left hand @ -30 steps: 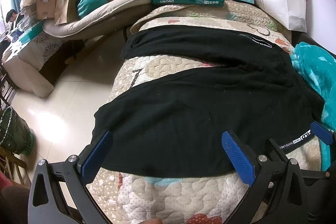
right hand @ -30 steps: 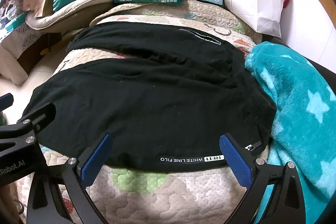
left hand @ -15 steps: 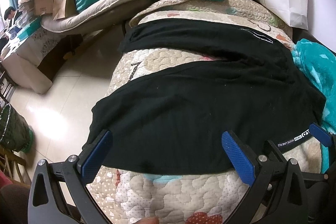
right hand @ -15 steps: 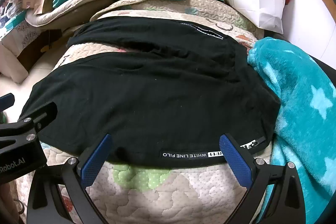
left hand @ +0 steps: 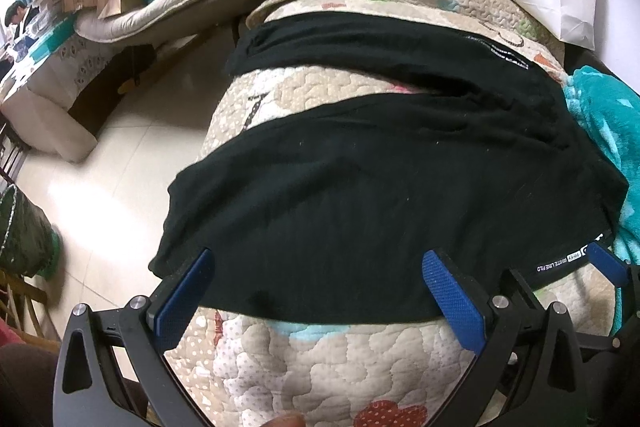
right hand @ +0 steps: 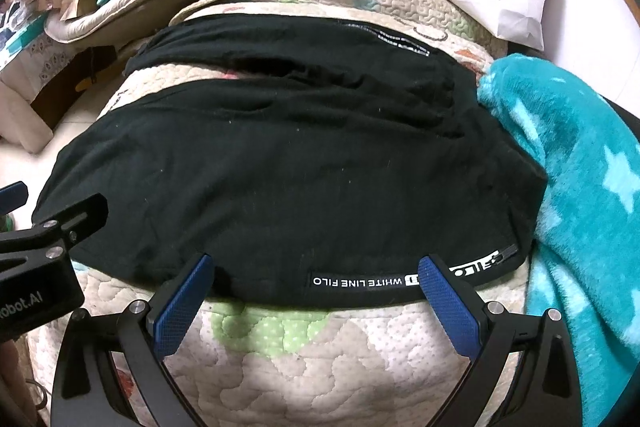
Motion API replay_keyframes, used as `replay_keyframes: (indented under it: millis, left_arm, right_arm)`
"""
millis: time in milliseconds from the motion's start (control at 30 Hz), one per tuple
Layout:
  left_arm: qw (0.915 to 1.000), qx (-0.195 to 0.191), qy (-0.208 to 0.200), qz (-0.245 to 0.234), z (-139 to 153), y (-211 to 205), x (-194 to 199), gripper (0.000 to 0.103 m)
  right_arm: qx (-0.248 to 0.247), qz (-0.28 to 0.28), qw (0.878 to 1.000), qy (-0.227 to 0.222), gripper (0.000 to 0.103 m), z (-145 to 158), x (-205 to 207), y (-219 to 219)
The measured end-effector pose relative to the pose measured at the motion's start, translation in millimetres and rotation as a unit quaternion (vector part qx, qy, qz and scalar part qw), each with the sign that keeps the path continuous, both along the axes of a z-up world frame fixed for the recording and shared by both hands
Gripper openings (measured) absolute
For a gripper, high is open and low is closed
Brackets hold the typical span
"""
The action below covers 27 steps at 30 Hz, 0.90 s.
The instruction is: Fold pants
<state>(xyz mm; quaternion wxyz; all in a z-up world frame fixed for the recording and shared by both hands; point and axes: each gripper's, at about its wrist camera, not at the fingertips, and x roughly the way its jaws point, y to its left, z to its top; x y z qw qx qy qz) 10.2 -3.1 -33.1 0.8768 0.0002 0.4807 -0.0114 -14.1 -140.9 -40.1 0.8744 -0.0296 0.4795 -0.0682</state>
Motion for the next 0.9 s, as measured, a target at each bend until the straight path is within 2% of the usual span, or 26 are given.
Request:
replay_keyframes:
  millis: [300, 367, 667, 800, 900]
  left_arm:
    - [0.9975, 0.019, 0.066, 0.015, -27.6, 3.5, 11.5, 0.103]
    - [0.9965, 0.010, 0.081, 0.020, -34.0, 5.1, 12.5, 0.103]
    - [0.9961, -0.008, 0.083, 0.029, -38.2, 11.5, 8.4, 0.103]
    - [0.9947, -0.038, 0.089, 0.033, -40.7, 18.6, 10.3, 0.103]
    - [0.9956, -0.039, 0.080, 0.030, -40.7, 19.2, 6.6, 0.103]
  right_arm:
    - [0.032, -0.018, 0.999, 0.034, 0.103, -18.3, 2.7, -12.0]
    - [0.030, -0.015, 0.999, 0.035, 0.103, -18.9, 2.1, -11.1]
    - [0.043, -0.020, 0.998, 0.039, 0.103, -20.5, 2.6, -14.4]
    - [0.040, -0.021, 0.998, 0.034, 0.103, -21.3, 1.7, -13.5]
    - [0.040, -0.023, 0.999, 0.028, 0.103, -22.3, -0.3, -13.3]
